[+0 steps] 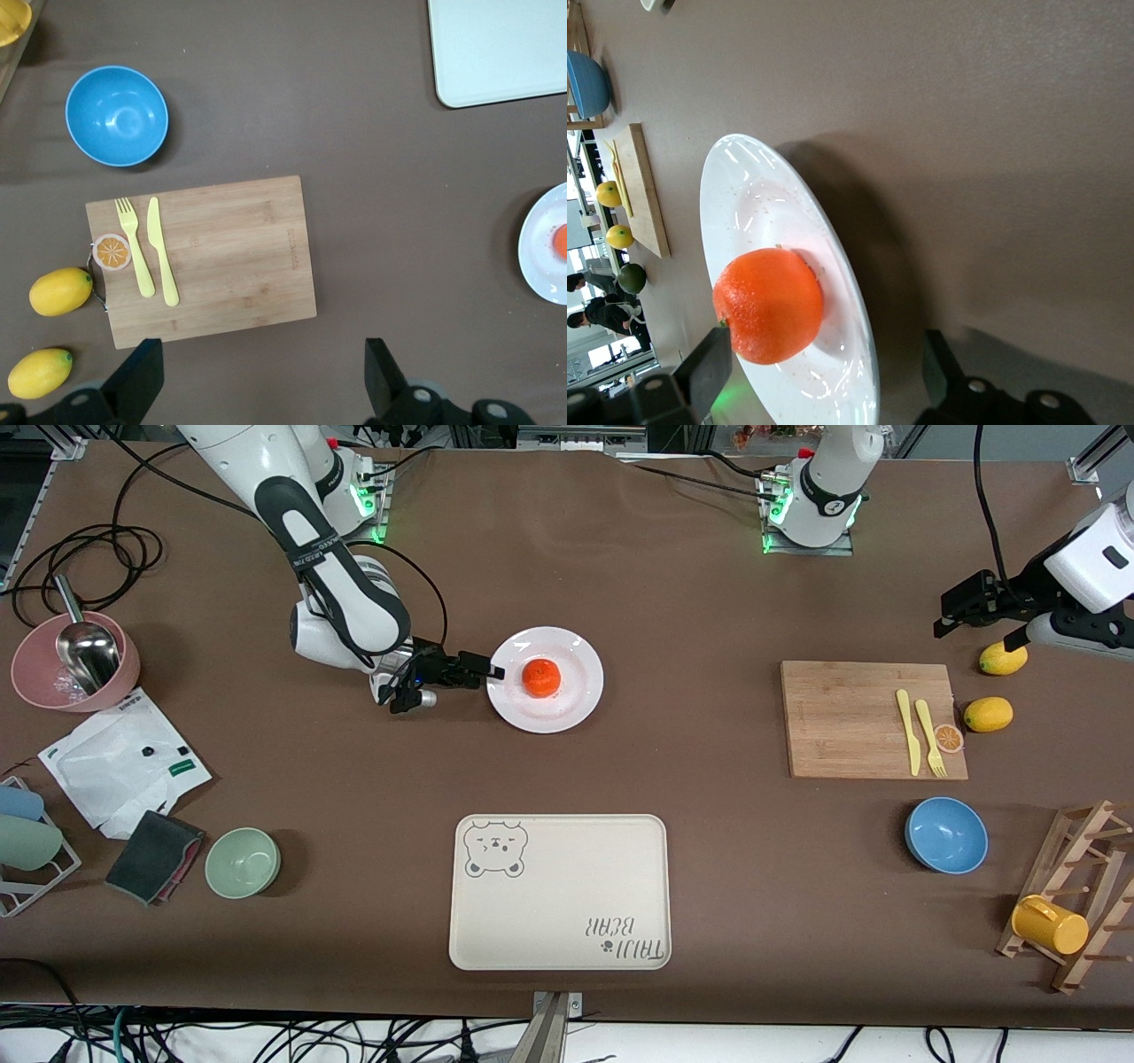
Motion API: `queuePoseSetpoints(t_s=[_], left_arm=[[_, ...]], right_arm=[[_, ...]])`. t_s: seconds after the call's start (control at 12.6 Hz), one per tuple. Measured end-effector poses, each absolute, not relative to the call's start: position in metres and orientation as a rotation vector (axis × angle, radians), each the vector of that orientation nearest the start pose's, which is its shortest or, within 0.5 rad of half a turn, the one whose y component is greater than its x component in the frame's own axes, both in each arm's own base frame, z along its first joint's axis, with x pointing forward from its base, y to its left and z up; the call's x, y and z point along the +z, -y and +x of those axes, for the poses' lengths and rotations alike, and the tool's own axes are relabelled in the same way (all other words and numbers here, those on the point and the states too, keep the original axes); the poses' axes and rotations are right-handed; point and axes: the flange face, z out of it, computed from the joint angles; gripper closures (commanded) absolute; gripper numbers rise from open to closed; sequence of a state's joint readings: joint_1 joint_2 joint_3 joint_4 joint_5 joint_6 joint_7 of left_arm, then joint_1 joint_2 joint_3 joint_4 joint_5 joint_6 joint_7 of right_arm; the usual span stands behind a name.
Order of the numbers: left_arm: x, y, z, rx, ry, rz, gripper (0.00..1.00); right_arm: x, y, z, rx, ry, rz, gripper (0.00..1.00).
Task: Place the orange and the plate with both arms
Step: 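Grip the white plate rim with the right gripper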
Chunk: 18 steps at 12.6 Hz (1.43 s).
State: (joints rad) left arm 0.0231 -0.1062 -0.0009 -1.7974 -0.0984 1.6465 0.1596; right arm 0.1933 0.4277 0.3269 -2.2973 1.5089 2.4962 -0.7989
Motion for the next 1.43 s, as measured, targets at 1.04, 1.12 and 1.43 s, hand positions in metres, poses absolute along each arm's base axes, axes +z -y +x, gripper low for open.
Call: queuePoseSetpoints(t_s=[1.04,1.12,1.43], left_arm=[[0.602,0.058,0.538,0.128,-0.187,-3.175,0.00],[0.602,0.055,0.538,0.131,-0.179,-3.175,0.00],[0.602,0.053,0.538,0.137,-0.172,-3.176,0.00]], right_arm=[[0.135,-0.260,0.415,0.088,-0.068,-2.261,0.78],[0.133,-0.260,0.414,0.089,-0.063,-2.262,0.84],[0.129,-0.261,0.413,0.098,-0.055,-2.251,1.00]])
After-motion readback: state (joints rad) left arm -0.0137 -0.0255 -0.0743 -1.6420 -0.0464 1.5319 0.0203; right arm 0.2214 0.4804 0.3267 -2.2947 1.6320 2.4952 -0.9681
